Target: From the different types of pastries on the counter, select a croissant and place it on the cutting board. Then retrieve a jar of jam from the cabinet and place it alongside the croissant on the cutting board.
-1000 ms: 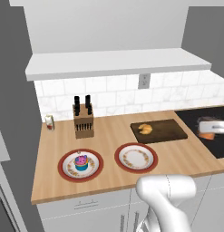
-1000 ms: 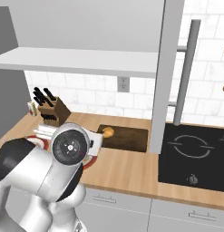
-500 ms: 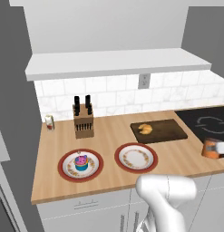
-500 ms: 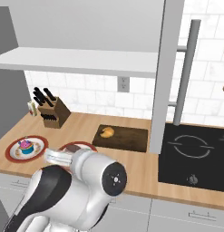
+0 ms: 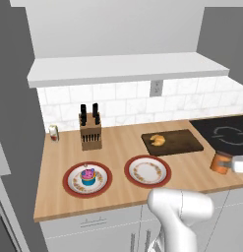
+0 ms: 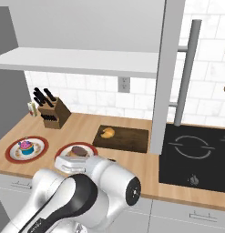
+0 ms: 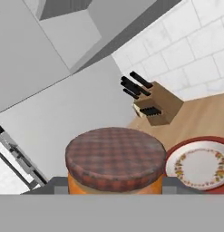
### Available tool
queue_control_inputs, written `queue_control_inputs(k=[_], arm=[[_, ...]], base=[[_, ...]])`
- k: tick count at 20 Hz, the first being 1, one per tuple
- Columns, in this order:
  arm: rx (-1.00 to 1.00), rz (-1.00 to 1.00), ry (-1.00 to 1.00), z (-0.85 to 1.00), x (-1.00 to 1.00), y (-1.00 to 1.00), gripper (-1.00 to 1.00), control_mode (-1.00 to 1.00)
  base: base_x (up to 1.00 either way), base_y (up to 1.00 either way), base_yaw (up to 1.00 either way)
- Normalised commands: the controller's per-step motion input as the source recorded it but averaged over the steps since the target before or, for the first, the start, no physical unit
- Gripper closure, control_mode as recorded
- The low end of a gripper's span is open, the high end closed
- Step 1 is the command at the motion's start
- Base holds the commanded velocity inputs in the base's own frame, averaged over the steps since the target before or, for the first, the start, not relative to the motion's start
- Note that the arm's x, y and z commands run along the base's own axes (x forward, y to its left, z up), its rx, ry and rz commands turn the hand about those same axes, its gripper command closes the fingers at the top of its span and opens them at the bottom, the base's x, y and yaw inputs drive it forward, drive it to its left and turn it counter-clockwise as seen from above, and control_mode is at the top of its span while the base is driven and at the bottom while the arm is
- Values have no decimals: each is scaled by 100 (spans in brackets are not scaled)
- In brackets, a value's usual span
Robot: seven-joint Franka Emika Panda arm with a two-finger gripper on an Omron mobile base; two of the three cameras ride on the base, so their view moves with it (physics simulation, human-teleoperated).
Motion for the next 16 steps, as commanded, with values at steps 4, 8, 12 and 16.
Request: queue_control_inputs(k=[4, 8, 12, 16], arm=[[0, 3, -24, 0, 31, 0, 100, -100], [0, 0, -28, -11, 29, 0, 100, -100], [0, 0, -13, -31, 59, 2, 100, -100], [1, -1, 1, -1, 8, 3, 100, -100]], base=[[0, 0, 0], [0, 0, 0], [0, 0, 0], [0, 0, 0]])
